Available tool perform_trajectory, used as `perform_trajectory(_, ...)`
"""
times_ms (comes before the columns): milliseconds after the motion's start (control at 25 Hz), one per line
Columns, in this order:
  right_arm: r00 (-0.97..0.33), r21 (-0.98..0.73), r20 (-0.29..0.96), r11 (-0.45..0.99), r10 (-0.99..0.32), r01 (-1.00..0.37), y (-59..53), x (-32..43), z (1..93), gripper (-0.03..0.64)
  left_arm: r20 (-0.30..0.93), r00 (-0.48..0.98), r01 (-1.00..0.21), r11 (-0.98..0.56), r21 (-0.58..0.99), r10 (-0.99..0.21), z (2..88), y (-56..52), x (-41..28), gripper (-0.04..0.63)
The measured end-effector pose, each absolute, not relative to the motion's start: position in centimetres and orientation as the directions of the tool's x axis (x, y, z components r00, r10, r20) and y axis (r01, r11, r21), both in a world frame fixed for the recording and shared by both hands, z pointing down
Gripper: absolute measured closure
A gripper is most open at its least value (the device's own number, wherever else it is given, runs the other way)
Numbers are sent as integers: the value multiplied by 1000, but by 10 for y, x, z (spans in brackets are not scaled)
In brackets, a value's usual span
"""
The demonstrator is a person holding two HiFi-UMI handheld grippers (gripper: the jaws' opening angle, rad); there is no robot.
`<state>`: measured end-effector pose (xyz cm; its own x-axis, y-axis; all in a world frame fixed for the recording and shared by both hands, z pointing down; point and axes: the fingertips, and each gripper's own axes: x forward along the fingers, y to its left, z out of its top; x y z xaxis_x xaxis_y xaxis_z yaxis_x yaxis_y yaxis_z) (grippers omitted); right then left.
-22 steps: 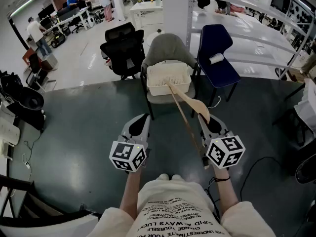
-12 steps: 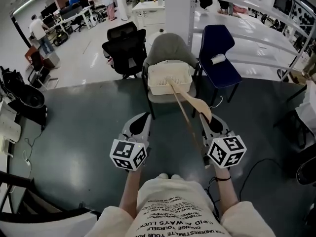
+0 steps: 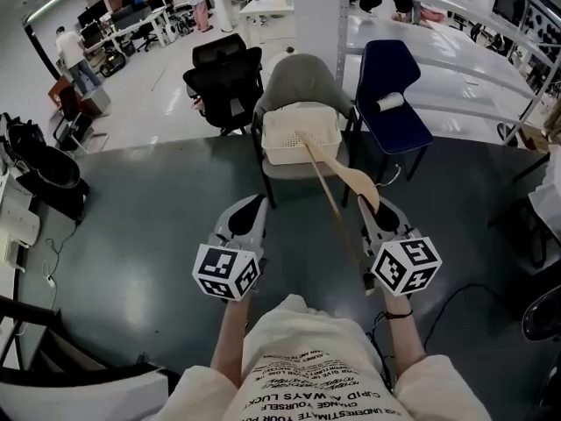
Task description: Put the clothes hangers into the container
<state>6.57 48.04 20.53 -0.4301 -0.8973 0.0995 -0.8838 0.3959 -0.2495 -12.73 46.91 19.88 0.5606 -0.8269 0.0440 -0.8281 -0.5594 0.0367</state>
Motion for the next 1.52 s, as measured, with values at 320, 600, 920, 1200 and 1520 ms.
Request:
perform_trajectory(320,-435,-262,96,398,-895,-879,462,81,210,561,25,560,-828,-560,31,-828,198,452,-110,572)
perform_trajectory(600,-432,-275,113,389,-895,-879,421,87,224,561,33,578,-816,-576,43,-816,208,408,-101,572)
perform_trajectory(920,-431,-309,155,371,-889,-876,341,90,241,561,68,578,-815,-571,93,-813,225,327,-98,572)
perform_trajectory(1200,-416,-331,167,346,-894,-878,263,87,243,561,103,590,-807,-582,102,-801,232,249,-102,572)
perform_trajectory(1520,-402,-333,184,328,-897,-884,196,84,247,561,112,600,-800,-596,65,-792,234,180,-109,572)
